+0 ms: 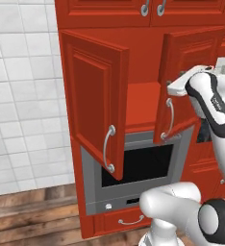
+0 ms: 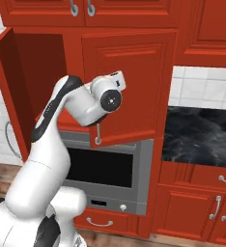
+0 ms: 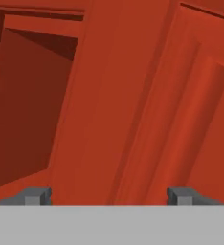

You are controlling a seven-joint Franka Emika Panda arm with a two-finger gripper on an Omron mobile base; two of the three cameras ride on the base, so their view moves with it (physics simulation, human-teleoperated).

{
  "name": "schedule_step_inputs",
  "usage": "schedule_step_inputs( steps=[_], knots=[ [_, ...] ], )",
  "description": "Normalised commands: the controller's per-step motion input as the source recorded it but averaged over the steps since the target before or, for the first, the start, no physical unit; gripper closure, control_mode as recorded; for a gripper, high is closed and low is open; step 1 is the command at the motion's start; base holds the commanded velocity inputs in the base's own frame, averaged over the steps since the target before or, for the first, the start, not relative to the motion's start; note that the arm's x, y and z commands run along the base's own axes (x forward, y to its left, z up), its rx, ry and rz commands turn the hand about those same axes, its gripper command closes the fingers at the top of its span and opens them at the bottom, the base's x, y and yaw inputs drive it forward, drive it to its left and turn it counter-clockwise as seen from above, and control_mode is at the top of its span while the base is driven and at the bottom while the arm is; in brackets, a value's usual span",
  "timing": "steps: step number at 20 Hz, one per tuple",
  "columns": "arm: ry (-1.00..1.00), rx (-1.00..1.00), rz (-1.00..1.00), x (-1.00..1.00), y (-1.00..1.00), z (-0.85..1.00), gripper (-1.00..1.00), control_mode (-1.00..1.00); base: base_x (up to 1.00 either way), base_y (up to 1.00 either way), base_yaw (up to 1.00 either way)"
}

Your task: Close all open cabinet doors.

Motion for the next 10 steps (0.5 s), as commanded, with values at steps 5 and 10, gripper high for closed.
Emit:
schedule_step_inputs(
  steps=[5,10],
  knots=[
    [0.02,0.01,-0.05,1.00,0.05,-0.01,-1.00,-1.00,0.00,0.00,0.00],
    [0.12,0.05,0.00,1.00,0.00,0.00,-1.00,-1.00,0.00,0.00,0.00]
  ],
)
